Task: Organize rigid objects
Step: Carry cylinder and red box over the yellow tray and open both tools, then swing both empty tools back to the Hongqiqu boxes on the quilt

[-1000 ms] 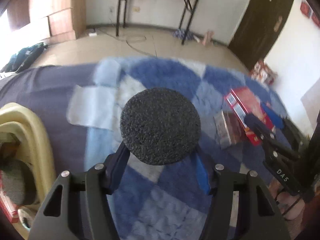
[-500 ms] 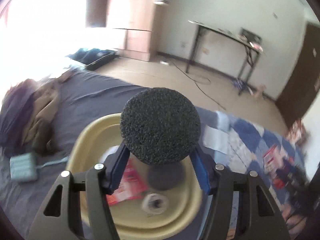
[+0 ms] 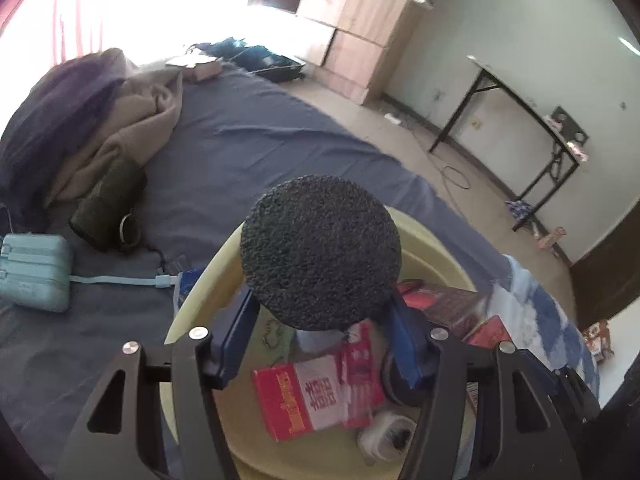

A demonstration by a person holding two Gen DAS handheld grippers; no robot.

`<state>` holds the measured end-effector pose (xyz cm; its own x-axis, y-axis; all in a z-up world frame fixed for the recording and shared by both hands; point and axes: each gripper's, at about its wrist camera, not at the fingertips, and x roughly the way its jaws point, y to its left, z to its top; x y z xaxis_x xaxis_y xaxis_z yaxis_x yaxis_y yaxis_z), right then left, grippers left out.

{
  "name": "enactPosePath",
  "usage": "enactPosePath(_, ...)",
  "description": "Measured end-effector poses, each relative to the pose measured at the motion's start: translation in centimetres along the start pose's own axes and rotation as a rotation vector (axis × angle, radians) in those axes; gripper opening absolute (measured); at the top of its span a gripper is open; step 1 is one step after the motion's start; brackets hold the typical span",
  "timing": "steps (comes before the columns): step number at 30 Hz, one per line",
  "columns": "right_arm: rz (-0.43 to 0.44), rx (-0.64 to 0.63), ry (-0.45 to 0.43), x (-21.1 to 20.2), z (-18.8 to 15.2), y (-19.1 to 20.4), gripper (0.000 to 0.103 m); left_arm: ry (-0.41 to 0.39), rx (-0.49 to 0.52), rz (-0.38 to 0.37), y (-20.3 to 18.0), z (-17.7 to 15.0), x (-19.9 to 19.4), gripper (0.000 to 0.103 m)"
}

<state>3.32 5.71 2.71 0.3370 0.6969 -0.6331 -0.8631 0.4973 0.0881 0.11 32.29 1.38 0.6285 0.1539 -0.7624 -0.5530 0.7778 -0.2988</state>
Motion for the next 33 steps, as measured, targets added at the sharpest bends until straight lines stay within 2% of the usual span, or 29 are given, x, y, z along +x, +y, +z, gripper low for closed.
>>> enactPosePath(4,-0.002,-0.027,0.035,2.3,1.2,0.3,0.056,0.040,-0.020,0.022,0.2,-0.3,1.6,0.062)
enactPosePath(6,0.011,-0.025,0.049,3.0,1.7,0.5,0.056,0.046,-0.044,0.005,0.5,-0.4,2.1,0.063)
enactPosePath(8,-0.012,-0.048,0.049,4.0,2.4,0.8,0.056,0.056,-0.054,0.008,0.5,-0.5,2.3,0.075)
enactPosePath(9,-0.010,-0.054,0.050,4.1,2.6,0.9,0.057,0.060,-0.056,0.025,0.4,-0.4,2.4,0.090)
enactPosePath(10,-0.009,-0.059,0.052,4.5,2.9,1.0,0.057,0.059,-0.055,0.031,0.1,-0.5,2.4,0.097)
enactPosePath(11,-0.007,-0.059,0.055,4.7,3.1,1.1,0.058,0.058,-0.056,0.024,0.0,-0.4,2.4,0.098)
enactPosePath(12,0.001,-0.055,0.055,4.6,3.2,1.0,0.069,0.063,-0.056,0.007,-0.2,-0.4,2.2,0.099)
enactPosePath(13,0.008,-0.054,0.052,4.3,2.9,0.9,0.088,0.071,-0.058,-0.014,-0.4,-0.4,1.9,0.099)
enactPosePath(15,0.007,-0.044,0.010,3.2,2.6,0.8,0.103,0.061,-0.058,-0.062,-1.0,-0.3,0.8,0.103)
enactPosePath(17,0.002,-0.021,-0.018,2.0,2.3,0.4,0.103,0.034,-0.038,-0.105,-1.8,-0.2,-0.4,0.103)
enactPosePath(20,-0.025,0.045,-0.073,-1.8,1.5,-1.5,0.103,0.055,0.018,-0.203,-4.1,-0.5,-2.0,0.103)
enactPosePath(23,-0.155,0.094,-0.117,-7.4,-0.4,-5.0,0.103,0.060,0.100,-0.267,-8.2,-1.2,-3.1,0.103)
enactPosePath(27,-0.430,0.165,-0.134,-15.3,-4.5,-11.2,0.103,0.074,0.265,-0.358,-15.5,-3.0,-3.8,0.103)
enactPosePath(30,-0.620,0.369,-0.109,-21.2,-9.6,-17.1,0.103,0.050,0.345,-0.399,-20.7,-5.1,-4.7,0.103)
enactPosePath(33,-0.770,0.493,-0.076,-23.5,-13.7,-20.2,0.103,0.043,0.488,-0.458,-26.5,-8.4,-4.3,0.103)
